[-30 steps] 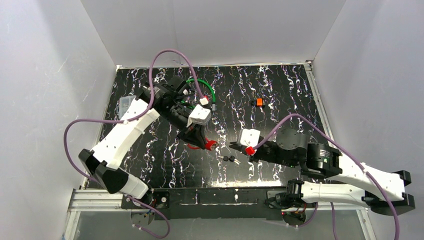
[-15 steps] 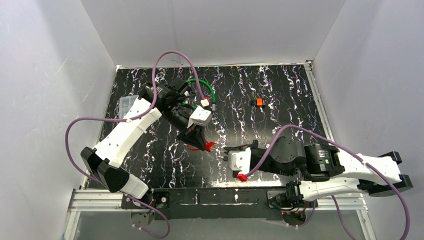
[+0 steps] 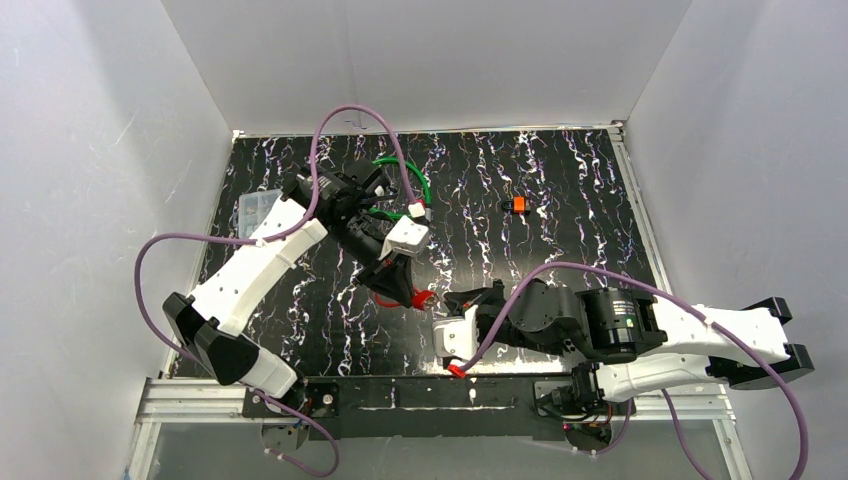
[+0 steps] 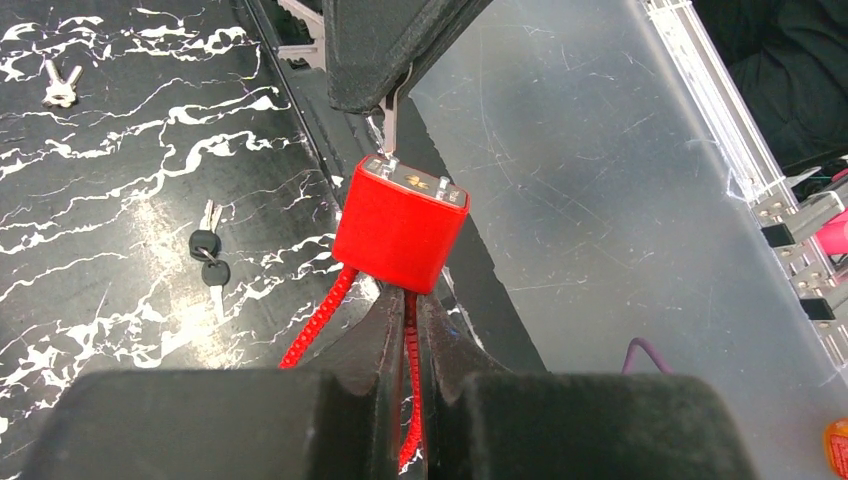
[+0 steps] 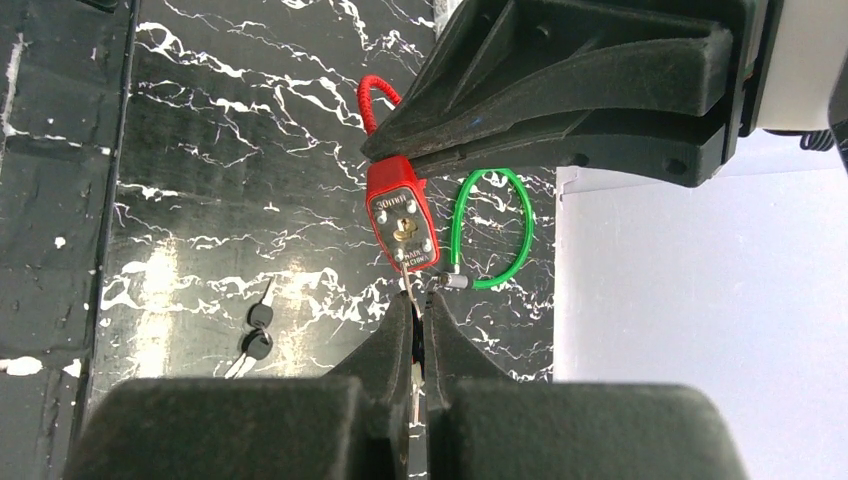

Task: Unlock with the key
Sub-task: Unlock the lock.

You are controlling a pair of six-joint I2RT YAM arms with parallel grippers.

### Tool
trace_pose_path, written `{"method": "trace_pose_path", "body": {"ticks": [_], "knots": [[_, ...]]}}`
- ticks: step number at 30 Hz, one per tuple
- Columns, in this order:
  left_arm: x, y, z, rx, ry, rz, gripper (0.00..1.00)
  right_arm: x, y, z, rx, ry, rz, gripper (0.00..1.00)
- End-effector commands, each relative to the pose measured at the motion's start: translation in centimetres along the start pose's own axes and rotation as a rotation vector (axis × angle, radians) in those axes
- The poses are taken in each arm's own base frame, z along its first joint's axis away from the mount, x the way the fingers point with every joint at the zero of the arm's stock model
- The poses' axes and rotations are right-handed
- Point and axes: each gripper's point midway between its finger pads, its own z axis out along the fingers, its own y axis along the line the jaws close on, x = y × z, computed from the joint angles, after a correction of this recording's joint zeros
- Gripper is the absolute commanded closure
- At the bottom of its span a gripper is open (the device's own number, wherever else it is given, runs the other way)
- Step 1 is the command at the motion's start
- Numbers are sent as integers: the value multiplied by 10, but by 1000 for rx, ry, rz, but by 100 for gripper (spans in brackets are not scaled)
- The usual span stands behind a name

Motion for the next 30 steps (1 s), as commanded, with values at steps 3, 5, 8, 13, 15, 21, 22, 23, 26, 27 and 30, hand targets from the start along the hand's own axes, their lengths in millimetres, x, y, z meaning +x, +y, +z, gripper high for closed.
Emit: {"method": "trace_pose_path", "body": {"ticks": [3, 5, 8, 13, 15, 21, 22, 23, 26, 27, 30], "knots": [[-1, -32, -4, 77, 27, -191, 100, -13, -19, -11, 40, -24, -11, 99], [1, -29, -3, 65, 41, -214, 100, -13, -20, -11, 43, -23, -11, 99], [2, -26, -3, 49, 51, -223, 100, -14, -21, -12, 49, -26, -12, 99], [-1, -23, -3, 33, 43, -227, 100, -11, -18, -9, 42, -13, -20, 99], [-2, -23, -3, 31, 42, -229, 100, -12, -18, -8, 47, -19, -16, 99], [-5, -22, -3, 20, 28, -227, 100, -14, -16, -2, 52, -28, -16, 99], [-6, -21, -3, 19, 25, -227, 100, -15, -16, -1, 52, -30, -17, 99], [-6, -21, -3, 18, 24, -230, 100, -16, -16, 0, 51, -34, -16, 99], [-7, -20, -3, 11, 24, -233, 100, -18, -14, 3, 48, -42, -15, 99], [-7, -20, -3, 10, 25, -233, 100, -18, -13, 4, 48, -44, -14, 99], [-8, -19, -4, 2, 26, -229, 100, -19, -10, 8, 43, -53, -14, 99]]}}
